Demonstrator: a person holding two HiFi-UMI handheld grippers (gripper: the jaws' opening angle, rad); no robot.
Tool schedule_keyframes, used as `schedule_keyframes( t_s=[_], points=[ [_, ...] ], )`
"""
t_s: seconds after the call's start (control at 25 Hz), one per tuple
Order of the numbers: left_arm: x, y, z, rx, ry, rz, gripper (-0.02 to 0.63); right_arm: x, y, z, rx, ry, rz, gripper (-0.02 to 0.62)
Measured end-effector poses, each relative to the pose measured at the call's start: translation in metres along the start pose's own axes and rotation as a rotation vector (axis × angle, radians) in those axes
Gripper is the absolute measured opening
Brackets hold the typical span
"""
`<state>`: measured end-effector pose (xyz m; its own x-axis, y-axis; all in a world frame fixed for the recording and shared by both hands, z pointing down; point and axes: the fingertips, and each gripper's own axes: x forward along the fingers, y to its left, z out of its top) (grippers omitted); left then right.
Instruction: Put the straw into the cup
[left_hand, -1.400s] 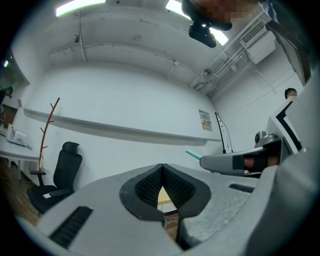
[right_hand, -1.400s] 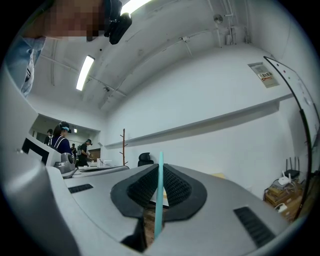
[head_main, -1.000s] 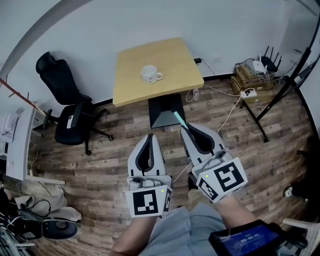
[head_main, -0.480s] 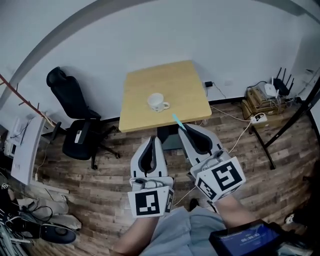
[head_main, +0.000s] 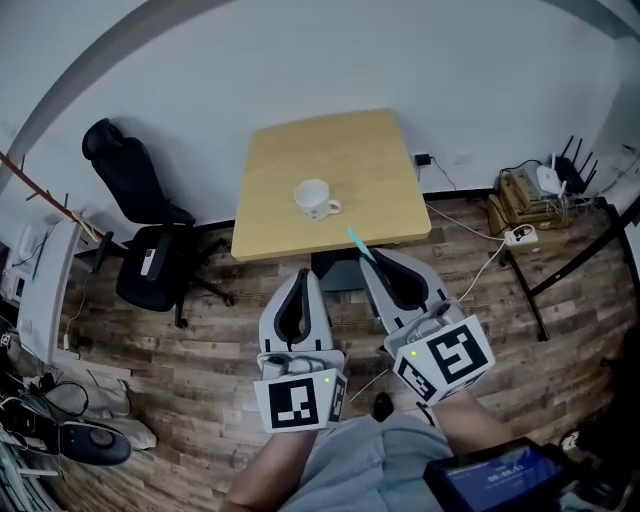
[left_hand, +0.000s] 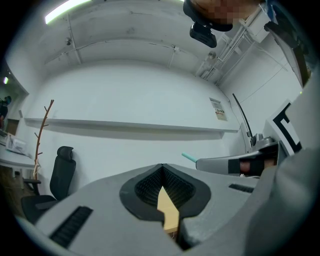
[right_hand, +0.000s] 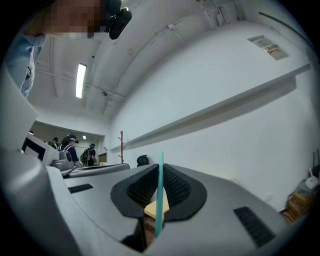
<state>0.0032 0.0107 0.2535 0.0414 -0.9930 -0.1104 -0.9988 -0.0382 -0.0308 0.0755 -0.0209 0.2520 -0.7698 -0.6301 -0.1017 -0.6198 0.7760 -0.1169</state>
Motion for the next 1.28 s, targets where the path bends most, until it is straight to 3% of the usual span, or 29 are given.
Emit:
schedule_keyframes(
  t_s=[0.48,0.84,1.28],
  points=[
    [0.093,0.082,-0.059,-0.066,0.082,-0.037,-0.002,0.116,-0.037,-0.052,0.028,0.085,-0.074,0.025],
    [0.177,0.145,-0.041,-0.064,0.029,-0.129,-0.002,0.217,-0.050,-0.024,-0.004,0.030,-0.119,0.025],
    [0.223,0.174,-0.027,-0.080,-0.037,-0.248,-0.002,0.273,-0.051,0.001,-0.068,-0.042,-0.178,0.025]
  ],
)
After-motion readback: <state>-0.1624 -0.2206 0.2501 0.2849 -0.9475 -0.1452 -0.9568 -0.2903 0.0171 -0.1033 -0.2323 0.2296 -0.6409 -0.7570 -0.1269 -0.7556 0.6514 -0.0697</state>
